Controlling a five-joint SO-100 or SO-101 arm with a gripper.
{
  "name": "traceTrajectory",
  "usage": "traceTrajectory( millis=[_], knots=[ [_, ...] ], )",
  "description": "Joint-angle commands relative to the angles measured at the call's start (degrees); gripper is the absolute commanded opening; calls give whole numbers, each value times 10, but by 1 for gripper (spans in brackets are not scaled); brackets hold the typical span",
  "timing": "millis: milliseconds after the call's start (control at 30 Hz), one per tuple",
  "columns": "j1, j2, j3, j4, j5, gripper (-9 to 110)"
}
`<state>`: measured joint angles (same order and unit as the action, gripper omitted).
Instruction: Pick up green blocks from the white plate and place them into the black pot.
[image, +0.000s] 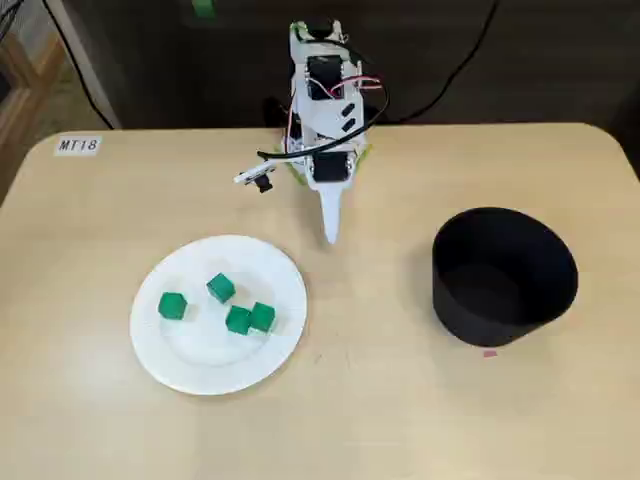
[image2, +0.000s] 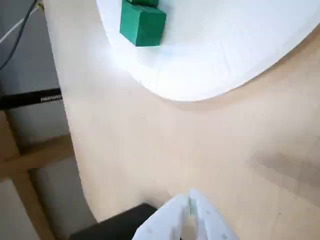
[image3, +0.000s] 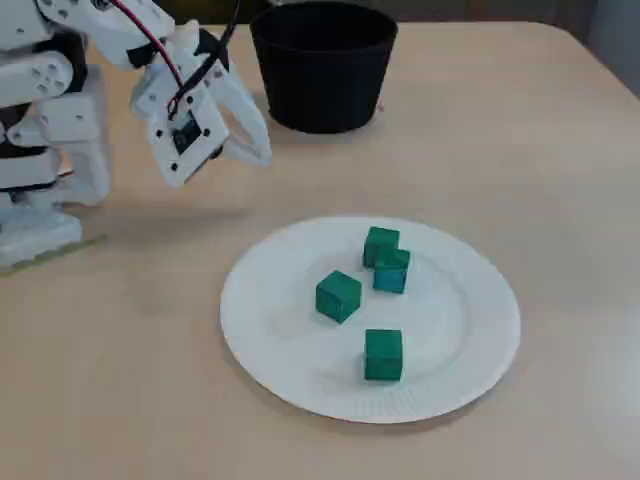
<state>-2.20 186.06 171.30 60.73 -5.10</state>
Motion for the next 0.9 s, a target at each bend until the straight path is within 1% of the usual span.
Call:
traceTrajectory(
  millis=[0, 367, 433, 500, 600, 733, 800, 867],
  knots=[
    [88, -364, -359, -51, 1, -2],
    [94, -367, -366, -48, -2, -2],
    [105, -372, -376, -24, -7, -2],
    [142, -388, -404, 29, -17, -2],
    [200, -478, -488, 105, -36, -2],
    [232, -666, -645, 183, -70, -2],
    [250, -737, -709, 207, -84, -2],
    [273, -779, -738, 204, -98, -2]
  ],
)
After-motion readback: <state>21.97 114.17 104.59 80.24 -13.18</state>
